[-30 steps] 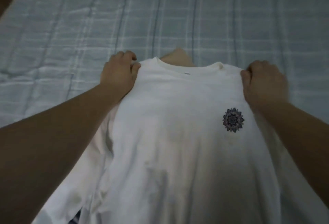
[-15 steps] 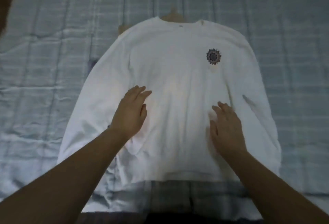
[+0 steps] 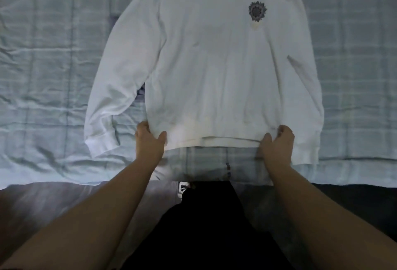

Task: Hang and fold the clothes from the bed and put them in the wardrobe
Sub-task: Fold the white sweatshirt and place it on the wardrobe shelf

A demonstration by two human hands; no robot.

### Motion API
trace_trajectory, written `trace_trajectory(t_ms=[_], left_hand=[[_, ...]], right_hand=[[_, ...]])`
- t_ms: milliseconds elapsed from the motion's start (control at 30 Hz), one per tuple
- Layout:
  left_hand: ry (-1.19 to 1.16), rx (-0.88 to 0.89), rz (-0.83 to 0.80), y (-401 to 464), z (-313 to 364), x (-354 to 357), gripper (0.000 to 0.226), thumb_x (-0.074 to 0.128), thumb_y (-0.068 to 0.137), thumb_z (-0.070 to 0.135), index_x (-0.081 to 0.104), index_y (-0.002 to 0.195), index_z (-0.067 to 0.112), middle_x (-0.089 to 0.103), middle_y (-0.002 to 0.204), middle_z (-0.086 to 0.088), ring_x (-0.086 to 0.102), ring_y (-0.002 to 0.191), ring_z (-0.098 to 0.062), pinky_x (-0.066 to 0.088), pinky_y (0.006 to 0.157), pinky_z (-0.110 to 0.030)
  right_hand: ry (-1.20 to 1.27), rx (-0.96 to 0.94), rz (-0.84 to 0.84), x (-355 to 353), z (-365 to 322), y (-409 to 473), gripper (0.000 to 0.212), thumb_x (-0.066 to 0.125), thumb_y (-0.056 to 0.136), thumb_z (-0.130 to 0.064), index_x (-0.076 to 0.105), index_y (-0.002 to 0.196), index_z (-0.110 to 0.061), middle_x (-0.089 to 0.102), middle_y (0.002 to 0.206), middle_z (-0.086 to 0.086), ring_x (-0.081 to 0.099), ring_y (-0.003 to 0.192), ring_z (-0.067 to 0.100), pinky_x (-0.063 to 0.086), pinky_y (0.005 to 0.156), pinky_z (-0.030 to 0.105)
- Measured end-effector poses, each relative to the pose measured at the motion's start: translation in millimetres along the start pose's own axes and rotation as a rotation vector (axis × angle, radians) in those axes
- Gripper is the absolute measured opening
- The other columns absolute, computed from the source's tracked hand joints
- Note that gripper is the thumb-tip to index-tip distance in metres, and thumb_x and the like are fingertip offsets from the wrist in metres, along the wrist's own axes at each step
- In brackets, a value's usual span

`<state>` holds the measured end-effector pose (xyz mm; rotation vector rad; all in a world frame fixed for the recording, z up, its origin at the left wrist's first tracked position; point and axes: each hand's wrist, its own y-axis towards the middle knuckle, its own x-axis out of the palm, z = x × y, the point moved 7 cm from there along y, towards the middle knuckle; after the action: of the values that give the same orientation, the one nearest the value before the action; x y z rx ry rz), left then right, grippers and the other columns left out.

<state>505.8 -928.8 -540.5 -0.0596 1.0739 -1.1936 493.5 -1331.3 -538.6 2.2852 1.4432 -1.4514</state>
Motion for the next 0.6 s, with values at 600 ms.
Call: trace_trajectory(t_ms=[600], left_hand=[[0.048,-0.270,-0.228,20.5,-40.9,-18.9,0.032,0.051,0.084,0.005,0.058,0.116,0.006,0.060,0.111,-0.016,0.063,0.094,-0.038,0.060,0.072,-0.048]], right_hand=[[-0.276,0.192,-0.229,-19.3,32.6,19.5,0.027,0.061,0.088,-0.015,0.059,0.106,0.006,0.057,0.097,0.020,0.057,0.105,0.043,0.037,0.081,0.034]])
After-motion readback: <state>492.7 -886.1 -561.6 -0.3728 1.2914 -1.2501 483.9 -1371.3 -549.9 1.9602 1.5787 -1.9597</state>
